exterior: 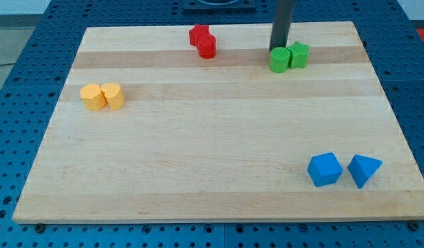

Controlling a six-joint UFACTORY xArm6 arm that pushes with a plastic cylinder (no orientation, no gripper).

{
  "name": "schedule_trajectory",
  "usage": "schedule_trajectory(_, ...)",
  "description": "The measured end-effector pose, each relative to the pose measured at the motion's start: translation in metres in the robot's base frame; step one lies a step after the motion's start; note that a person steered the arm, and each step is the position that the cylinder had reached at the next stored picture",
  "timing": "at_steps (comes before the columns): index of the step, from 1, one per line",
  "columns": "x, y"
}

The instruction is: Move the green star above the blue cube

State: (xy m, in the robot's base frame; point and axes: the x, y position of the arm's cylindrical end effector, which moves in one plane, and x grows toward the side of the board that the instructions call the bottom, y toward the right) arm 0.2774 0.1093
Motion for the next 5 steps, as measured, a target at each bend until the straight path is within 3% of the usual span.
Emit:
schedule_trajectory(3,-0.018,-0.028)
schedule_trajectory(4,-0.046,0.011)
schedule_trajectory(5,-0.037,0.033)
